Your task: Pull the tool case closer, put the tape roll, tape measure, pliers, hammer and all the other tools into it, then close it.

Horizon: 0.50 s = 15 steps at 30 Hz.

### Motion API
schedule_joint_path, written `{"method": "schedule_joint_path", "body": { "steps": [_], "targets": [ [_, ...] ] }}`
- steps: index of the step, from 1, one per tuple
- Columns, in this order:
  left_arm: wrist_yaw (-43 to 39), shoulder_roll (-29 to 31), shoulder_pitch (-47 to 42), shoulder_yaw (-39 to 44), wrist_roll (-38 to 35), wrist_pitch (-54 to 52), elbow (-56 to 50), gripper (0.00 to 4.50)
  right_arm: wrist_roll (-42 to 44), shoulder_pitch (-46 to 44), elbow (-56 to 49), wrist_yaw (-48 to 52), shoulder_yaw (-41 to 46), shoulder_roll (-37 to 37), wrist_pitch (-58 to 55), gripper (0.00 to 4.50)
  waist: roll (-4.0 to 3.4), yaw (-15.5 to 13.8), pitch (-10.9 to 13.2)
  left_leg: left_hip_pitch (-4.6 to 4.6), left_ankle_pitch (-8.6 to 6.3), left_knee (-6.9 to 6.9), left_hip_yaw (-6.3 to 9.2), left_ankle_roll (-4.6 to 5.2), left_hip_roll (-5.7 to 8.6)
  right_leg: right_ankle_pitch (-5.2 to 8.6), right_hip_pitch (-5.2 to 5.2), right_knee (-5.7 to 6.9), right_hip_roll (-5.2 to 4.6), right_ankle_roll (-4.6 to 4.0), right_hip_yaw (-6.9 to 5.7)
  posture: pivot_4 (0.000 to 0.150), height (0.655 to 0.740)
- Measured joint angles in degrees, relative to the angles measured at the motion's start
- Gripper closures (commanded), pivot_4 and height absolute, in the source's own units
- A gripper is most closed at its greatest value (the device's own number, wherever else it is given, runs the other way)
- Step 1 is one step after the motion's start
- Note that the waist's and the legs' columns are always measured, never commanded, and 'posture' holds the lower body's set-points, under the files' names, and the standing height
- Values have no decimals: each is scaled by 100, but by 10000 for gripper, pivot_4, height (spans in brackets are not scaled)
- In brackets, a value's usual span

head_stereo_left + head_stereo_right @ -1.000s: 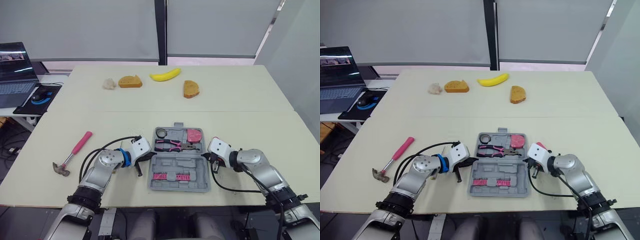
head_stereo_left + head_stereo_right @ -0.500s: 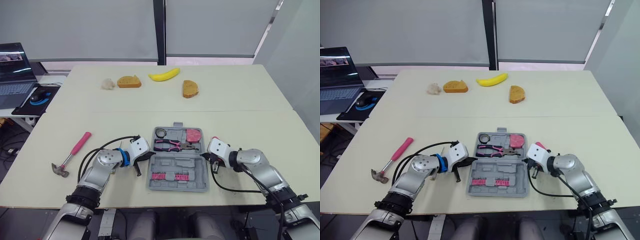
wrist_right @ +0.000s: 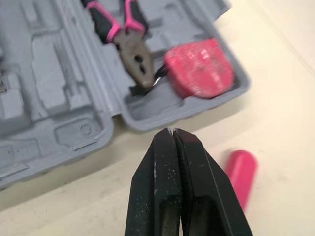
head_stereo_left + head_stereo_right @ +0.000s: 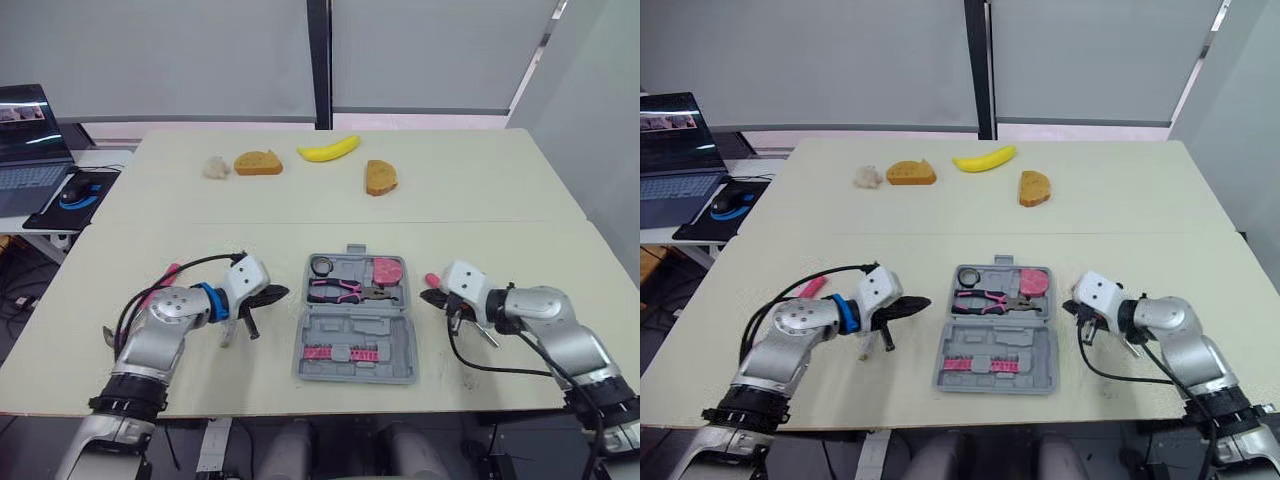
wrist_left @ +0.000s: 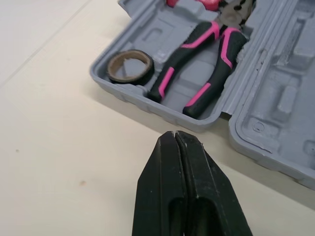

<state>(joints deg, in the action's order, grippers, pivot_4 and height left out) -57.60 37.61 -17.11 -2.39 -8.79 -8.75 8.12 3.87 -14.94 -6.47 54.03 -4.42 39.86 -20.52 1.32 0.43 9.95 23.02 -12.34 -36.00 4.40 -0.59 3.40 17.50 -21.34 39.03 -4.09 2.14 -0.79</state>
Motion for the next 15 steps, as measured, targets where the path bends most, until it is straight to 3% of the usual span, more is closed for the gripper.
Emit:
{"method": "schedule_joint_path", "body": {
  "steps": [2,10,15],
  "targets": [
    [-175,236,161,376,-443,-306,-230,45000,465,154,-372,135,445,156,-288,39374,0,1,3,2,0,1,1,0,-2,0,-1,-1,0,0,0,1500,7400],
    [-627,1496,552,2192,-1671,-1565,-3,19974,2277,855,-1165,685,2863,1333,-1840,21015,1,-29,6,1,-7,2,-3,10,-5,2,2,-7,-4,-2,-3,1500,7400],
    [-1067,2279,544,2527,-1804,-1950,1430,6936,2590,1448,-960,894,3603,1611,-2176,10356,5,-24,9,1,-11,5,-10,16,-7,3,-1,-6,-5,-4,-2,1500,7400]
  ]
}}
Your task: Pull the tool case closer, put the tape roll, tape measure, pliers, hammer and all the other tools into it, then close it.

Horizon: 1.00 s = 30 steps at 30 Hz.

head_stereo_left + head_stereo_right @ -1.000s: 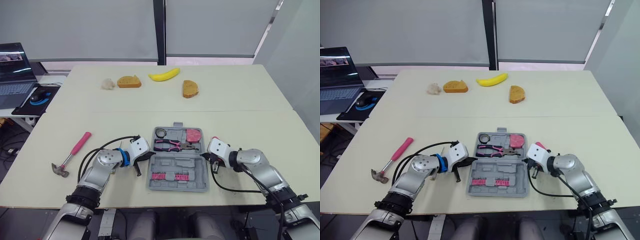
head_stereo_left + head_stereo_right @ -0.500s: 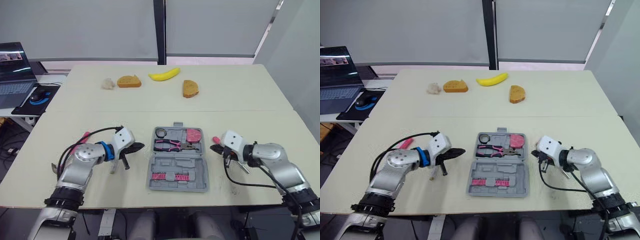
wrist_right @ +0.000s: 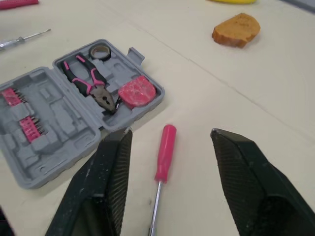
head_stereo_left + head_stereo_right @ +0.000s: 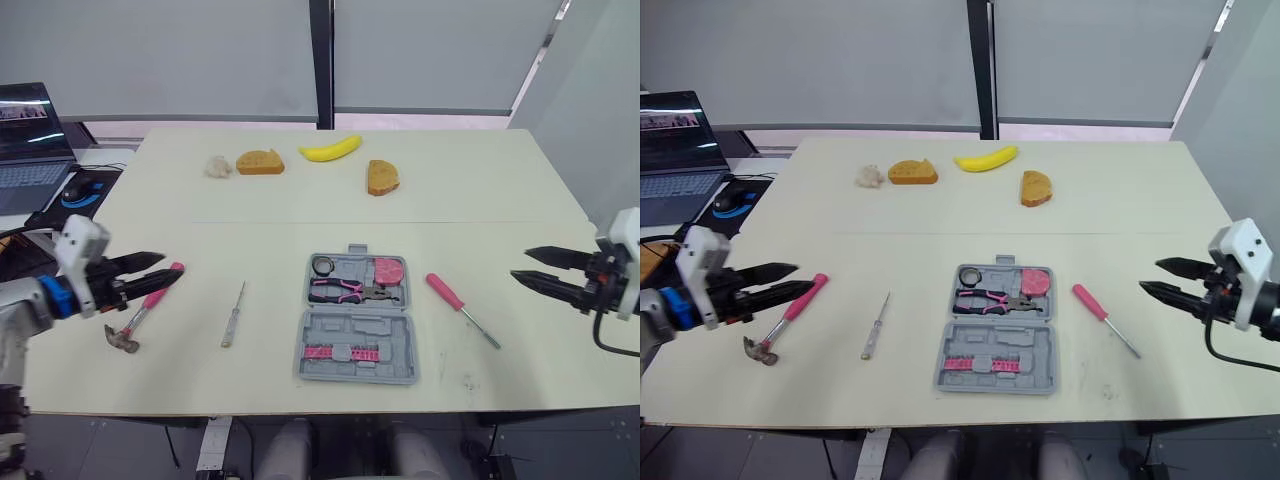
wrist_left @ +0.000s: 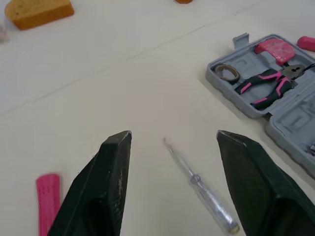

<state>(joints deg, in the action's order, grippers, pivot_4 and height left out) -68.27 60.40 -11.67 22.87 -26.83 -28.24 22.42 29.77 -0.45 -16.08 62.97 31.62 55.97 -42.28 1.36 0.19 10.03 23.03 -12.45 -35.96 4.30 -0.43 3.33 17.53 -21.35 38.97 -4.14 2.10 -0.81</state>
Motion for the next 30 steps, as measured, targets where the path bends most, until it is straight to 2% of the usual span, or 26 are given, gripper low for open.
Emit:
{"method": "schedule_joint_path", "body": {
  "steps": [2,3,8,13,30],
  "targets": [
    [-101,265,-167,76,54,77,652,319,52,124,258,85,216,79,4,3499,0,0,0,-1,-2,0,-3,2,0,0,0,0,-3,0,2,1500,7400],
    [-125,356,-284,108,96,160,944,0,47,183,415,134,269,131,62,432,1,-2,1,0,-2,-1,-4,2,0,0,0,-1,-3,0,1,1500,7400],
    [-179,732,-632,163,340,733,2320,0,-96,329,1178,326,403,280,490,432,1,0,1,0,-6,2,-13,2,0,0,-6,-1,-10,0,8,1500,7400],
    [-180,766,-693,164,534,1197,3168,0,-233,344,1774,332,409,279,937,432,1,0,1,1,-9,3,-16,1,-1,0,-9,-1,-14,0,10,1500,7400],
    [-84,756,-760,164,571,1610,3367,0,-403,424,2204,210,92,143,1723,432,1,0,0,1,-10,3,-20,0,0,0,-11,-1,-18,0,12,1500,7400]
  ]
}}
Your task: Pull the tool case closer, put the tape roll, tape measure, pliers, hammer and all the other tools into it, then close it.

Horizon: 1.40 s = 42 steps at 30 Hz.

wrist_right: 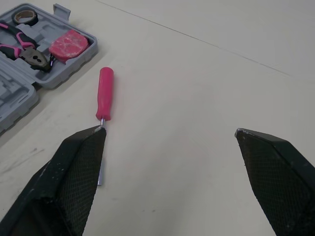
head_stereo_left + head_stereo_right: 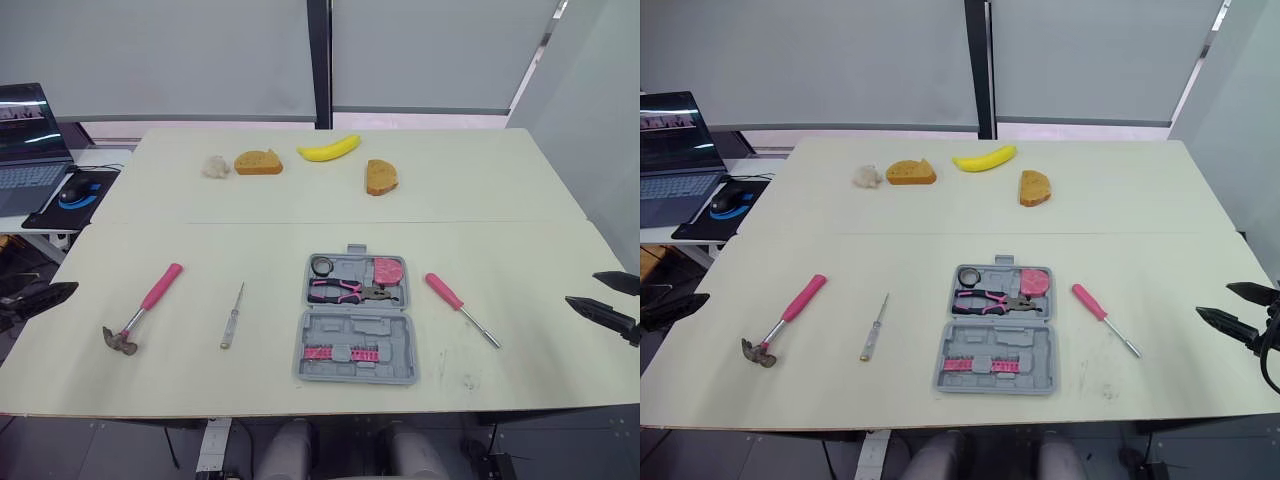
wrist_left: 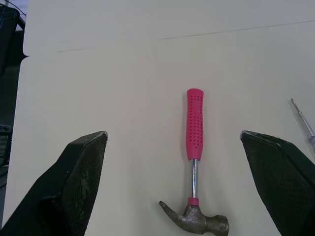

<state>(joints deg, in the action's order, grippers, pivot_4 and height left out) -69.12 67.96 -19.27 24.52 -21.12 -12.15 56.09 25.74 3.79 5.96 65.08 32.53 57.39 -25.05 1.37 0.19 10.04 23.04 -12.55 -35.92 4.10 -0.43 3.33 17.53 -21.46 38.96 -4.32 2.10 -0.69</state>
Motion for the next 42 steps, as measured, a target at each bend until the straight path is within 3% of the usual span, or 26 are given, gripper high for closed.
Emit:
{"method": "schedule_joint_path", "body": {
  "steps": [5,9,16,22,29,35,38,42],
  "targets": [
    [102,-32,-103,1,-2,50,-11,0,14,-19,-176,-179,-60,-70,-9,432,0,-1,0,0,0,-1,0,0,0,0,1,0,0,0,-1,1500,7400],
    [46,-195,215,114,-129,66,-611,0,116,-212,-1019,-431,-556,-359,-258,432,-1,34,0,1,0,0,-2,0,-3,0,-3,2,1,0,4,1500,7400],
    [193,-1040,2735,1037,-722,-863,-3573,0,400,-1908,-2070,-692,-2175,-985,-800,432,4,204,-1,17,-9,-2,-16,4,-12,2,-27,0,-2,-6,14,1500,7400],
    [595,-2101,4440,1183,-925,-1288,-6270,0,430,-3172,-2260,-379,-3575,-1699,-789,432,11,82,-2,34,-10,-8,-11,4,-8,0,-37,-2,-4,-7,8,1500,7400],
    [1175,-3197,5681,903,-831,-1277,-7721,0,175,-3650,-2247,150,-4405,-1965,-389,432,16,-23,-5,36,-10,-13,-10,5,-4,0,-33,-9,-6,-7,4,1500,7400],
    [1747,-3528,5547,639,-757,-1251,-8060,0,-7,-3624,-2194,223,-4457,-1960,-257,432,17,-57,-7,35,-10,-16,-3,4,-4,1,-30,-9,-2,-7,-2,1500,7400],
    [2354,-3772,4953,307,-559,-1265,-8084,0,-30,-3604,-2208,165,-4458,-1962,-281,432,18,-64,-8,35,-10,-18,-1,4,-4,0,-29,-7,1,-6,-3,1500,7400],
    [3703,-4698,3656,-784,225,-1246,-7701,0,-57,-3568,-2307,-117,-4477,-2115,-312,432,30,-80,-16,34,-9,-23,0,4,3,-8,-24,0,8,5,0,1500,7400]
  ]
}}
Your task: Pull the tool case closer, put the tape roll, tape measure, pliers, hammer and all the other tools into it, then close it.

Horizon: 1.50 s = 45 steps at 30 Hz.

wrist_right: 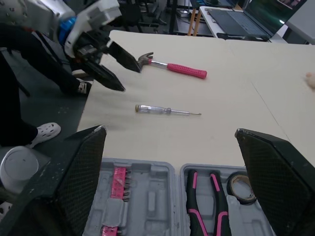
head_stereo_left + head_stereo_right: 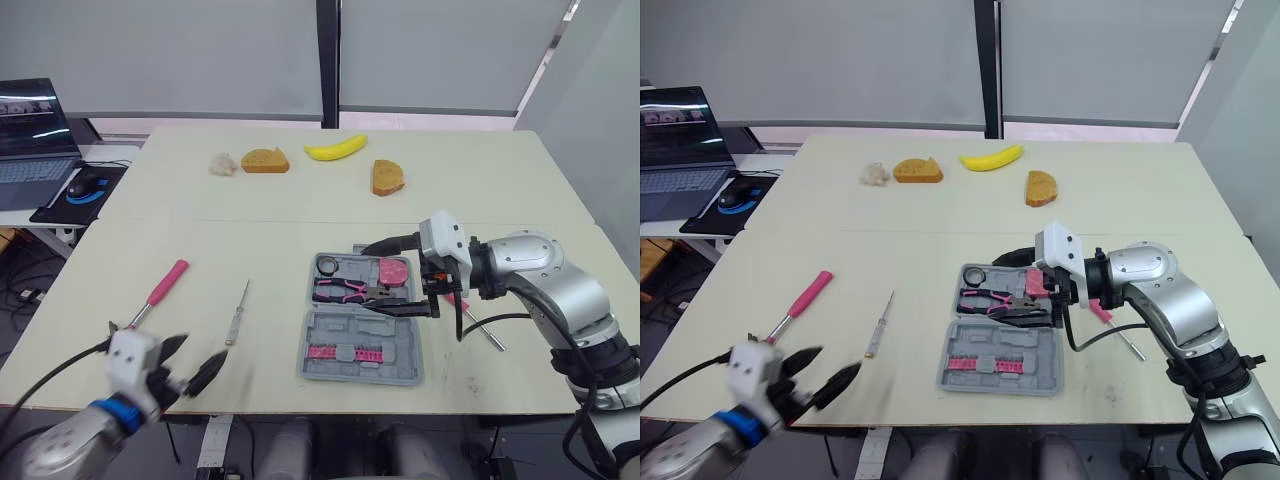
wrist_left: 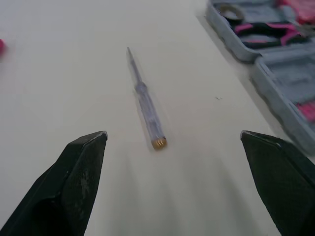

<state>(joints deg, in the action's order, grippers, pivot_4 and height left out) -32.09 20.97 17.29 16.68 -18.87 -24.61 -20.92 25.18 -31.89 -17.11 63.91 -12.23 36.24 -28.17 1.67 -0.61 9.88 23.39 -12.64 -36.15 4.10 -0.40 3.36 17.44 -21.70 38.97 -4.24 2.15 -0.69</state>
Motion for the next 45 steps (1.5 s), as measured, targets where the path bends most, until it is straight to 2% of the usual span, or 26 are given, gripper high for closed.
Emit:
{"method": "schedule_joint_path", "body": {
  "steps": [6,8,22,25,37,45],
  "targets": [
    [1502,-472,-1153,-952,1185,-344,1072,0,-101,123,-164,-349,18,-25,-132,432,12,52,-10,-2,0,2,5,0,-1,0,1,3,11,0,0,1500,7400],
    [1807,-535,-1329,-1024,1355,-459,1107,0,-112,152,-229,-437,27,-23,-157,432,12,63,-11,-6,0,2,4,0,-1,0,3,4,10,0,2,1500,7400],
    [2330,-806,-1476,-1015,1371,-1381,818,0,-101,226,-443,-683,216,82,-362,432,3,59,-16,-44,-1,5,4,0,-1,1,42,0,9,0,4,1500,7400],
    [2399,-845,-1447,-1020,1365,-1502,719,5812,-102,226,-443,-707,215,79,-362,0,3,62,-16,-44,-1,6,3,-1,-1,1,42,0,9,0,4,1500,7400],
    [2367,-696,-1502,-988,1349,-1468,869,42724,-135,226,-387,-726,209,28,-341,0,0,78,-18,-46,-1,8,3,-1,-4,1,40,0,11,0,5,1500,7400],
    [2166,-370,-1598,-958,1320,-1336,983,43197,-148,408,-404,-798,208,-10,-340,0,1,78,-17,-44,-1,9,3,-2,-5,2,37,-1,11,-1,6,1500,7400]
  ]
}}
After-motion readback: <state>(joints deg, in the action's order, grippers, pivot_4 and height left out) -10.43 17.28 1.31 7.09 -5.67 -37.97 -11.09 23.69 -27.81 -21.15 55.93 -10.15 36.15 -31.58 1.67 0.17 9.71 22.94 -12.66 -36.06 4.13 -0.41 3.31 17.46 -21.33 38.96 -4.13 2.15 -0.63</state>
